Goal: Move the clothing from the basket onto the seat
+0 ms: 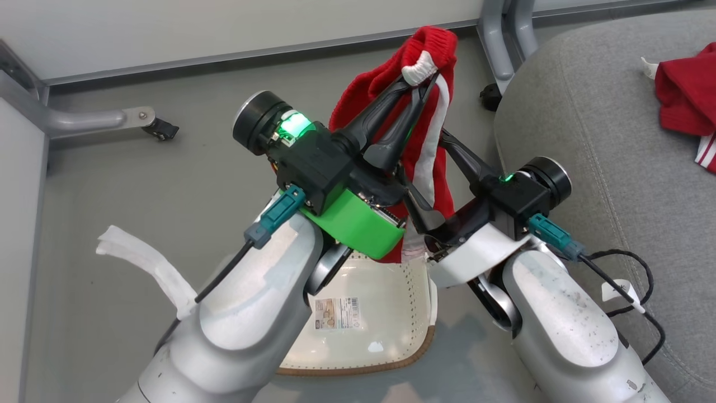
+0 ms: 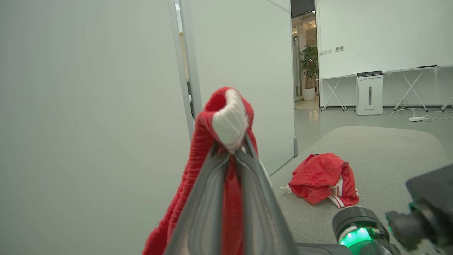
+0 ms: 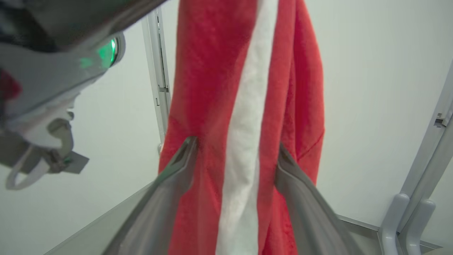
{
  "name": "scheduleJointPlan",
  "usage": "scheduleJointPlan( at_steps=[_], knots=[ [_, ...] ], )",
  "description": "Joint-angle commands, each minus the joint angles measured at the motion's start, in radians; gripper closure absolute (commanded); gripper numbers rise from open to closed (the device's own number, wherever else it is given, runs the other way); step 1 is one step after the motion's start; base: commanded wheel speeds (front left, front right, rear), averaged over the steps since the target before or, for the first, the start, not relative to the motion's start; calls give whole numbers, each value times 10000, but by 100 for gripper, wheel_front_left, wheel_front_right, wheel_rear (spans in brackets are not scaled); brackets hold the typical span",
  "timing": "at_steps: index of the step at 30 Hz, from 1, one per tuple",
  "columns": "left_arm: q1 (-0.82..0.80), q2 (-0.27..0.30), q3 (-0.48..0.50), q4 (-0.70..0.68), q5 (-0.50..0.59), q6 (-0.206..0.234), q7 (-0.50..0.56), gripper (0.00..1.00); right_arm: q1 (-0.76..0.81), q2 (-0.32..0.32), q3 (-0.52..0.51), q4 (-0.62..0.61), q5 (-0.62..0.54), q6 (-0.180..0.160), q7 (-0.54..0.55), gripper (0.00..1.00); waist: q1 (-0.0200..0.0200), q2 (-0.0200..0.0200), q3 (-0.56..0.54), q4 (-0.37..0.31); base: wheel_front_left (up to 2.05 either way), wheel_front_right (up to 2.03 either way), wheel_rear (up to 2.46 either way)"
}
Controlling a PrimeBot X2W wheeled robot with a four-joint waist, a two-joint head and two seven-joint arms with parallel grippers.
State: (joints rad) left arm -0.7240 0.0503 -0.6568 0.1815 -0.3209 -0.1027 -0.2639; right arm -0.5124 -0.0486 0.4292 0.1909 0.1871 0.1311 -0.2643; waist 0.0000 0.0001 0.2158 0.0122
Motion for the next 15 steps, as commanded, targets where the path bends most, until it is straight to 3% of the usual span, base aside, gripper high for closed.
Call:
scheduleJointPlan(
  at_steps=[1, 4, 5, 6, 15],
  knots=[
    [23, 4, -69, -78, -111, 72, -6, 100, -130, -35, 22, 190, 68, -7, -2, 0, 0, -1, 51, 65, 0, 0, 0],
    [-42, 4, -201, -172, -196, 147, -6, 100, -192, -33, 44, 567, 164, -7, -1, 0, 0, -1, 94, 134, 0, 0, 0],
    [-59, 4, -231, -199, -211, 157, -6, 100, -218, -35, 37, 629, 235, -7, -1, 30, 0, -1, 103, 149, 0, 0, 0],
    [-71, 4, -265, -220, -240, 179, -6, 100, -260, -33, 40, 662, 269, -7, -1, 100, 0, -1, 114, 162, 0, 0, 0],
    [15, 3, -347, -146, -249, 222, -6, 100, -188, -33, 60, 783, 527, -7, -1, 100, 0, -1, 117, 146, 0, 0, 0]
  ],
)
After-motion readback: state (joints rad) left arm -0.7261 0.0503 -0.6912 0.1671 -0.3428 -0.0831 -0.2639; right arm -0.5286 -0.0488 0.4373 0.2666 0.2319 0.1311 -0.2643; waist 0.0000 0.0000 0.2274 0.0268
